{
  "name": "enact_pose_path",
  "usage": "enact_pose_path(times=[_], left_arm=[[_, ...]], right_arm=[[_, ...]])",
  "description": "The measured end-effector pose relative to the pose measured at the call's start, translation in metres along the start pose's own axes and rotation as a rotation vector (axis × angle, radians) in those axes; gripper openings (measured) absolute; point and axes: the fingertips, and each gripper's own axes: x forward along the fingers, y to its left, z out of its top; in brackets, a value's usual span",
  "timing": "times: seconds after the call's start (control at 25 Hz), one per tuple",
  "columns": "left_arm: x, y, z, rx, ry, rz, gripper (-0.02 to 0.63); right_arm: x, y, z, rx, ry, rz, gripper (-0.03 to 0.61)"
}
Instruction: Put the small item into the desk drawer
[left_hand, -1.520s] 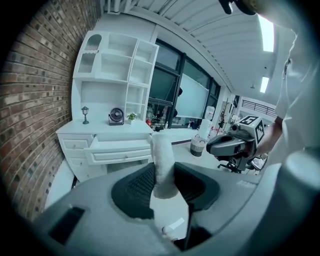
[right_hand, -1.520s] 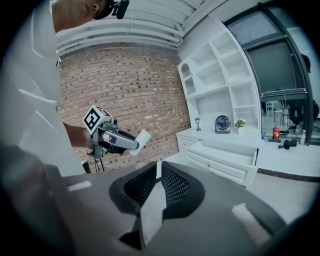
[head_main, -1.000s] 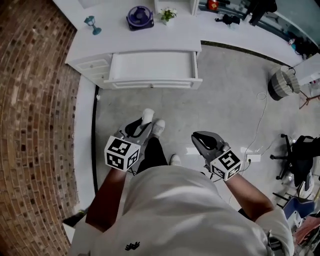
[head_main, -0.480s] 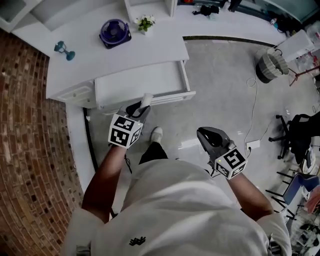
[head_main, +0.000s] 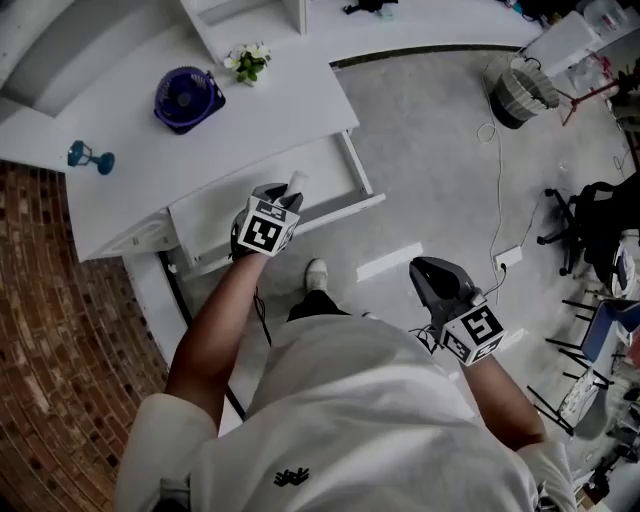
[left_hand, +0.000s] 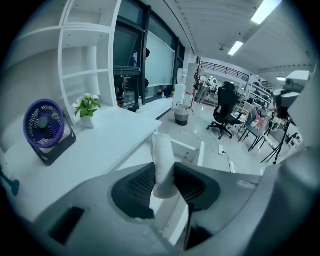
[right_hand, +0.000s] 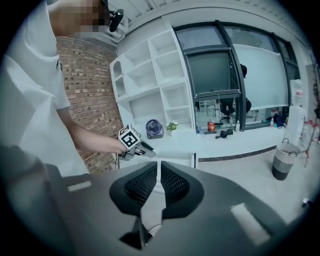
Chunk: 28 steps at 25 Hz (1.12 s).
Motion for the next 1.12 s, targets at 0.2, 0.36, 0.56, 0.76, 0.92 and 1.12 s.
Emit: enact_pose_path(times=[0.2,0.36,0.56,0.76,0.92,1.12], left_arm=[[0.062,0.027,-0.006,0.032,0.085,-0.022,0.121],[0.096,0.039,-0.011,0.055,0.144,-0.034,0.121],[0.134,0.048,-0.019,0.113,0.216,-0.044,0.121],[0.162,0.057,-0.031,0.137,0.269,-0.032,0.121],[0.179,0.055,-0.034,0.150,0.276,-0.038,0.123],[0.195,0.058,-0.038,0.176,0.295,-0.019,0.127]], right_arm=[[0.008,-0.019,0.001,0.049,0.010,-0.081,0.035],[0.009,-0.028,0.001,0.086,0.012,-0.136,0.035],[0.008,-0.039,-0.004,0.134,0.015,-0.200,0.034],[-0.003,-0.044,-0.010,0.163,0.025,-0.258,0.034],[-0.014,-0.045,-0.017,0.182,0.036,-0.298,0.034],[-0.023,-0.047,-0.025,0.204,0.047,-0.333,0.034]])
